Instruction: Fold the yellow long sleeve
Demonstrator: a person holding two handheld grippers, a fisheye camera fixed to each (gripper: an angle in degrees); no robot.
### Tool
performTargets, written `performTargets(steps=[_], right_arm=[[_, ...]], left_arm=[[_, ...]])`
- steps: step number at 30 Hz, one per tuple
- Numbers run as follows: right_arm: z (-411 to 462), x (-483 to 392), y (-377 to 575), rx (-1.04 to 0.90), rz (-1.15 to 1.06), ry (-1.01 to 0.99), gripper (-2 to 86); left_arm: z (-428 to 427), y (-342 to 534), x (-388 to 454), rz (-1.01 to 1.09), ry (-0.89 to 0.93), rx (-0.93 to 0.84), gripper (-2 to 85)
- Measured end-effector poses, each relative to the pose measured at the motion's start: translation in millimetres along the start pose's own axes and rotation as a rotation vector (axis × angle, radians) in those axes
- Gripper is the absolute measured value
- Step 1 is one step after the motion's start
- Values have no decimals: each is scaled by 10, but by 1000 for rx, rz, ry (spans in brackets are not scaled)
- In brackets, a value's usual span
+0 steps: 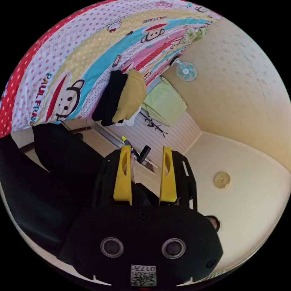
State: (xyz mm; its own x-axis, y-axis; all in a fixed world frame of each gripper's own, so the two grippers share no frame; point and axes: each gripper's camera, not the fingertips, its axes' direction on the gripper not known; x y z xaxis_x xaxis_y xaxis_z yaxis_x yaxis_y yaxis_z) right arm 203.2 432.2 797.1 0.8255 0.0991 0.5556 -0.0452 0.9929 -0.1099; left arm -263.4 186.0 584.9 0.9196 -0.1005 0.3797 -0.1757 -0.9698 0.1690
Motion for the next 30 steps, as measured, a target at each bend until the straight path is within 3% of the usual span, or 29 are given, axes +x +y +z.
performTargets(steps=[2, 5, 10, 13, 18, 20, 23, 30], right_arm=[[-60, 329, 144, 25, 13, 30, 25], [-238, 683, 238, 78, 16, 81, 43], [-561, 1166, 19, 235, -4, 73, 83], [-538, 1415, -426, 304, -44, -19, 93], [-4, 1572, -1236, 147, -64, -184, 71], [-228, 1262, -1234, 291, -226, -409, 45], [-699, 558, -1187, 435, -456, -595, 36], [-1379, -1197, -998, 468, -888, -541, 32]], left_arm=[[290, -117, -455, -129, -77, 52, 57], [602, -225, -512, -95, -314, 109, -3], [1397, -151, -131, 215, -649, 120, -8], [1829, 7, -56, 354, -736, 163, -3], [2145, 74, -180, 395, -824, 214, 37], [2133, 153, -219, 396, -817, 292, 26], [2035, 325, -203, 449, -777, 428, -2], [1850, 635, -86, 521, -787, 673, -10]])
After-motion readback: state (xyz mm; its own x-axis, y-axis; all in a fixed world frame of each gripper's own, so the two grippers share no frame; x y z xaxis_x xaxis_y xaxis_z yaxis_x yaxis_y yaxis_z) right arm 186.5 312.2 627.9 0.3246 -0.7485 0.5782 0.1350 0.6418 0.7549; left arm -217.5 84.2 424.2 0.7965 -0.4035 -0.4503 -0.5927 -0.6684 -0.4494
